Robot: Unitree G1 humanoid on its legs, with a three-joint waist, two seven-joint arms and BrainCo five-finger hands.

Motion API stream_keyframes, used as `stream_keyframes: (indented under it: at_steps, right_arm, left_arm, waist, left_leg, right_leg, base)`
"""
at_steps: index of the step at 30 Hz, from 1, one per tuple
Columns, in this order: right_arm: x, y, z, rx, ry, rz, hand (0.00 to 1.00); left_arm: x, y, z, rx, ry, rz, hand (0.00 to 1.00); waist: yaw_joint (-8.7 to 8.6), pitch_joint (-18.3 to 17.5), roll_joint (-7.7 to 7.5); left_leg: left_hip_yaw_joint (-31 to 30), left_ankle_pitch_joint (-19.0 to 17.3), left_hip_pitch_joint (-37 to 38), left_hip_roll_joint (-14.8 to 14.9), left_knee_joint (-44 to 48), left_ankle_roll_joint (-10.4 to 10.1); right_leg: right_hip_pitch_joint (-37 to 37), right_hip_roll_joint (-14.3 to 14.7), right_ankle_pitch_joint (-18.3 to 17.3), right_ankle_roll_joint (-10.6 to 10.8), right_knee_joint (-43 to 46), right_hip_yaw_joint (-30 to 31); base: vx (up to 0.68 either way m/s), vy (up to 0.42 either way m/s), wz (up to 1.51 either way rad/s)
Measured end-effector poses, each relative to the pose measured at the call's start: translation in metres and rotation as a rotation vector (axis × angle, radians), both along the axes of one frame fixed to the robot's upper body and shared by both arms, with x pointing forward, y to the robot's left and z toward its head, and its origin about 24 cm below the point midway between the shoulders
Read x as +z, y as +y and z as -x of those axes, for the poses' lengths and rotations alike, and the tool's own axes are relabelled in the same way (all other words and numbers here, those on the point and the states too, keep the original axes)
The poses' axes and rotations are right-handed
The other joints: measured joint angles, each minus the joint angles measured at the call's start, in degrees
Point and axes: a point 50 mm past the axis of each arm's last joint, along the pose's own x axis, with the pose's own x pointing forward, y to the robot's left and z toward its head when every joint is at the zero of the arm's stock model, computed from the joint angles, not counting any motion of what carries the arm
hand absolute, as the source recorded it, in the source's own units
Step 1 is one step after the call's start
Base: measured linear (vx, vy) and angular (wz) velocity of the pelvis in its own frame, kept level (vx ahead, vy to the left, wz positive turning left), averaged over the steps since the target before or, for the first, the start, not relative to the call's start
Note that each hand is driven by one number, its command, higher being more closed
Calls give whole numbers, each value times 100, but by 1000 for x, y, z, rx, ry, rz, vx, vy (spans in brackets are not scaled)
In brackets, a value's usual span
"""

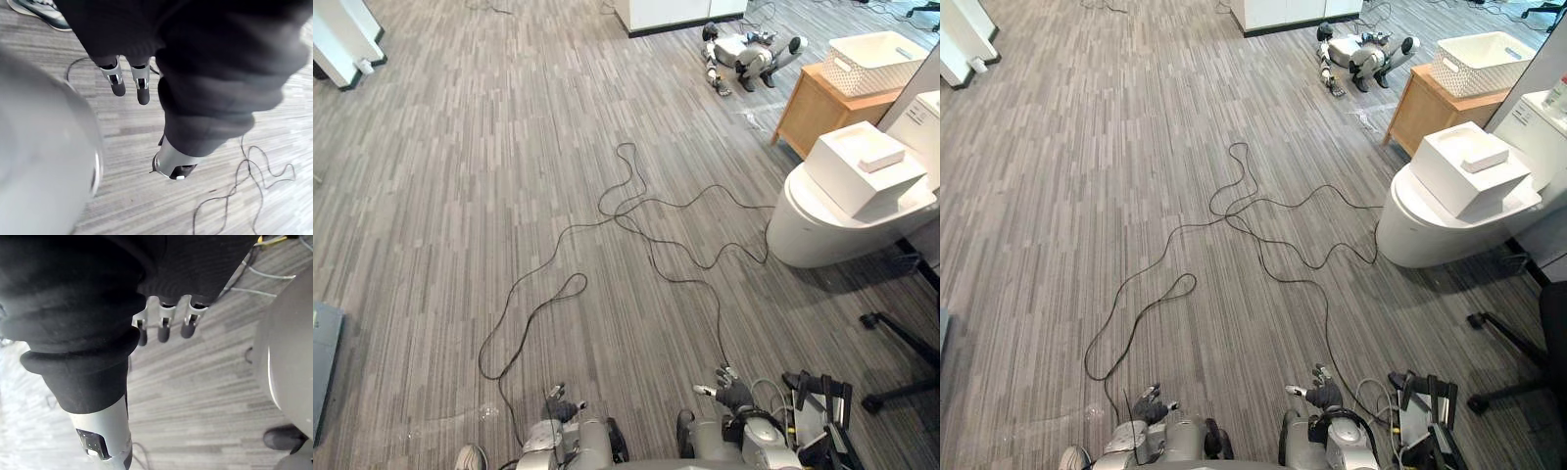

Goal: Organize washtable

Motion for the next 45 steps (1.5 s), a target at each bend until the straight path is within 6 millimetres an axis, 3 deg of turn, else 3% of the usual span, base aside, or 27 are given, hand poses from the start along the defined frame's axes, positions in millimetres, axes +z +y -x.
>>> stream_keyframes:
  at_steps: [1, 2, 3, 4, 6, 8, 12, 16, 17, 26, 31, 34, 35, 36, 37, 39, 42, 44, 45]
  right_arm:
    - [-1, 1, 1, -2, 4, -2, 0]
    - [-1, 2, 2, -5, 7, -5, 0]
    - [-1, 2, 3, -20, 6, -12, 0]
    - [-1, 1, 3, -24, 7, -12, 0]
    - [-2, 13, 5, -28, 12, -36, 0]
    - [-5, 18, 9, -10, 30, -34, 0]
    - [-7, 19, 11, 78, 48, 34, 0]
    - [-9, 23, 10, 161, 64, 87, 0]
    - [-18, 17, 12, 323, 133, 179, 0]
    - [-18, 15, 12, 300, 136, 163, 0]
    - [-19, 11, 13, 164, 148, 80, 0]
    - [-20, 6, 15, 90, 157, 44, 0]
    - [-20, 0, 15, 63, 161, 44, 0]
    - [-19, -2, 14, 60, 160, 47, 0]
    - [-16, -1, 9, 58, 135, 44, 0]
    - [-14, -4, 7, 58, 120, 51, 0]
    - [-13, -3, 4, 75, 108, 44, 0]
    - [-10, -3, -4, 80, 86, 45, 0]
    - [-8, -3, -7, 81, 73, 47, 0]
  left_arm:
    - [1, -7, -4, -13, -10, 17, 0]
    - [2, -15, -6, -27, -15, 33, 0]
    - [1, -22, -5, -46, -11, 46, 0]
    - [1, -20, -5, -46, -10, 42, 0]
    - [2, -14, -7, -46, -18, 22, 0]
    - [2, -10, -7, -51, -16, 10, 0]
    - [-1, -5, 0, -37, 11, -2, 0]
    - [-4, 0, 5, -57, 37, -32, 0]
    - [-13, 25, 35, -12, 128, -80, 0]
    - [-13, 25, 33, -12, 124, -80, 0]
    - [-11, 31, 32, 4, 114, -84, 0]
    - [-9, 34, 33, -2, 101, -92, 0]
    - [-9, 32, 31, -13, 96, -89, 0]
    - [-9, 31, 32, -12, 96, -88, 0]
    - [-9, 32, 32, -18, 98, -89, 0]
    - [-9, 30, 30, -45, 97, -95, 0]
    - [-9, 30, 31, -49, 103, -93, 0]
    - [-10, 29, 31, -49, 108, -90, 0]
    - [-10, 28, 32, -49, 111, -87, 0]
  waist:
    - [24, 11, -20]
    - [42, 6, -22]
    - [37, -49, 72]
    - [31, -56, 64]
    - [60, -65, -212]
    - [133, -106, -278]
    - [184, -180, -252]
    - [177, -230, -219]
    - [183, -398, -263]
    - [185, -390, -277]
    - [212, -363, -325]
    - [190, -360, -437]
    - [199, -336, -439]
    - [219, -320, -412]
    - [179, -268, -421]
    - [145, -172, -408]
    - [110, -160, -382]
    - [13, -118, -328]
    - [-12, -59, -290]
  left_leg:
    - [22, 19, 10, -1, -242, -24]
    - [52, 182, 33, 2, -583, -184]
    - [66, 1014, 112, 47, -1028, -234]
    - [86, 867, 155, 54, -1062, -54]
    - [85, 828, 327, -149, -1444, -8]
    - [88, 837, 439, -247, -1645, 6]
    - [69, 1229, 845, -594, -2503, 107]
    - [39, 1789, 1166, -707, -3461, 130]
    - [-271, 1783, 1461, -1217, -3936, 418]
    - [-254, 1784, 1394, -1210, -3936, 416]
    - [-142, 1620, 1341, -1232, -3895, 442]
    - [-109, 1378, 1371, -1456, -3893, 479]
    - [-111, 1308, 1458, -1534, -3894, 510]
    - [-111, 1267, 1540, -1531, -3887, 568]
    - [-126, 1133, 1692, -1523, -3763, 690]
    - [-184, 725, 1926, -1409, -3373, 757]
    - [-212, 463, 2145, -1210, -3214, 655]
    - [-291, 390, 2226, -1084, -3251, 570]
    - [-339, 335, 2316, -1022, -3267, 478]
  right_leg:
    - [113, -37, -10, 17, -11, -82]
    - [203, -52, -32, 53, -16, -173]
    - [315, -2, -158, 205, -19, -261]
    - [376, -3, -276, 241, -29, -274]
    - [429, -127, -349, 259, -84, -322]
    - [487, -175, -329, 292, -197, -313]
    - [673, -322, -243, 361, -542, -296]
    - [680, -247, -57, 362, -739, -290]
    - [1007, -335, 29, 493, -1275, 316]
    - [994, -329, 36, 496, -1382, 301]
    - [921, -422, -58, 569, -1430, 267]
    - [580, -768, -460, 870, -644, 155]
    - [317, -863, -538, 970, 102, 144]
    - [-9, -914, -492, 976, 877, 136]
    - [-406, -1007, -298, 729, 1947, 158]
    - [-757, -1013, -607, 653, 2665, 122]
    - [-1244, -827, -742, 650, 2201, -268]
    - [-1578, -559, -560, 603, 1376, -321]
    - [-1713, -396, -201, 566, 708, -314]
  base:
    - [220, 2, 39]
    - [249, 49, 40]
    - [205, 79, 33]
    - [184, 105, 37]
    - [122, 91, 28]
    - [62, 62, 6]
    - [-9, 33, 7]
    - [-65, -4, 0]
    - [-41, -2, 1]
    - [0, 0, 0]
    - [33, 8, -8]
    - [133, 68, -9]
    - [158, 57, -12]
    - [208, 89, -15]
    - [219, 100, -7]
    - [288, 78, 8]
    - [338, 66, 16]
    - [392, 15, 24]
    - [444, -40, 31]
